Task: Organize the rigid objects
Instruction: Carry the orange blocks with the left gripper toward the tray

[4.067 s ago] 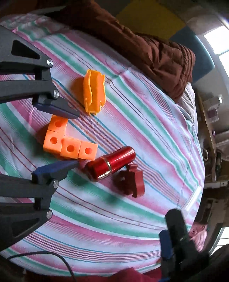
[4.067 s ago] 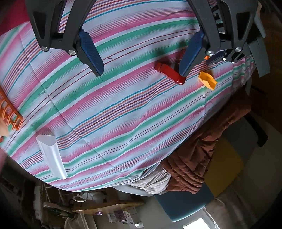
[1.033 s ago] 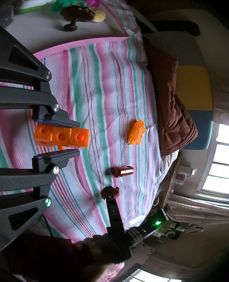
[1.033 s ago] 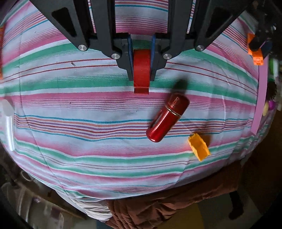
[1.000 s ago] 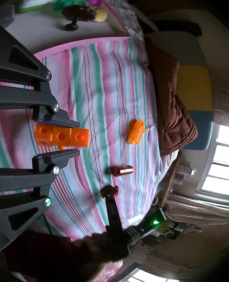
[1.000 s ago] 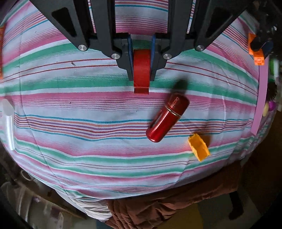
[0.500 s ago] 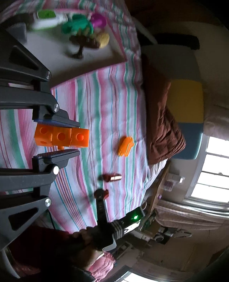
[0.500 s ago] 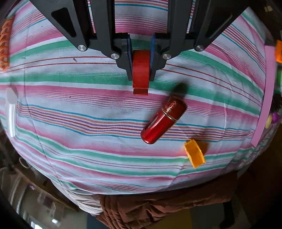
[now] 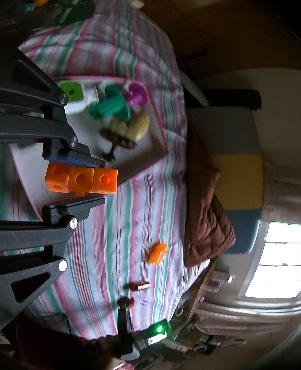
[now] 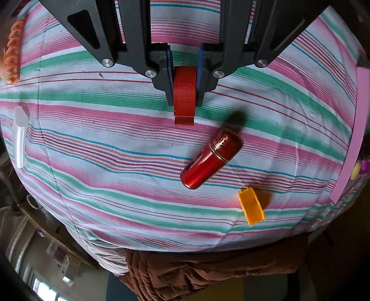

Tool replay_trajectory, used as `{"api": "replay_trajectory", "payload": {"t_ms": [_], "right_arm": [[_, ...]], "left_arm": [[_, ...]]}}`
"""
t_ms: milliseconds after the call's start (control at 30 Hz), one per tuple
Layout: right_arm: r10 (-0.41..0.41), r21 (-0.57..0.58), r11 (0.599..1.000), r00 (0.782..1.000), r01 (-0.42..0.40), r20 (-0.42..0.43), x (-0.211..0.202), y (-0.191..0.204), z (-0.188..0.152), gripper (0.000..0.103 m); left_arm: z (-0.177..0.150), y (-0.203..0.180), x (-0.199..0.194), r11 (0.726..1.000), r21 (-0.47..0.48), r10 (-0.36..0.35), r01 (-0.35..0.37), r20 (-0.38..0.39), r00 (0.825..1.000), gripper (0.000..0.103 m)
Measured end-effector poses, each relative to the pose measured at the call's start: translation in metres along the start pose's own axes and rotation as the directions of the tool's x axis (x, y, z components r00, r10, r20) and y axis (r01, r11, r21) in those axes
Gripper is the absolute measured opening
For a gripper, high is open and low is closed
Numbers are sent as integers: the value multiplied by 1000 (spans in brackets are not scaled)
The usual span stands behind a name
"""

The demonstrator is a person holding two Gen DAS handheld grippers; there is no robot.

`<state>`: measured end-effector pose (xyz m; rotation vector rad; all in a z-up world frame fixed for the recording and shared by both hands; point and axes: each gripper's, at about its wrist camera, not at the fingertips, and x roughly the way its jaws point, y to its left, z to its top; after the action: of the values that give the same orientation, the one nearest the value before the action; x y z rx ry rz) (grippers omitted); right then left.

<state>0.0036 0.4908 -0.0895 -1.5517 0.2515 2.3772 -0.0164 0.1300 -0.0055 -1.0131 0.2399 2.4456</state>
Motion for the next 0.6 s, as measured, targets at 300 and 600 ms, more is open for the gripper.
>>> {"api": "replay_trajectory", "payload": {"t_ms": [300, 600], "right_arm": [[-12, -8, 1000, 1000, 12, 3, 0, 2, 0, 15], [-17, -14, 1000, 1000, 18, 4, -1, 4, 0, 15]], "left_arm": [[-8, 28, 8, 997, -76, 14, -16, -32, 999, 23], [-13, 67, 10, 968, -241, -83, 69, -49, 995, 23]]}}
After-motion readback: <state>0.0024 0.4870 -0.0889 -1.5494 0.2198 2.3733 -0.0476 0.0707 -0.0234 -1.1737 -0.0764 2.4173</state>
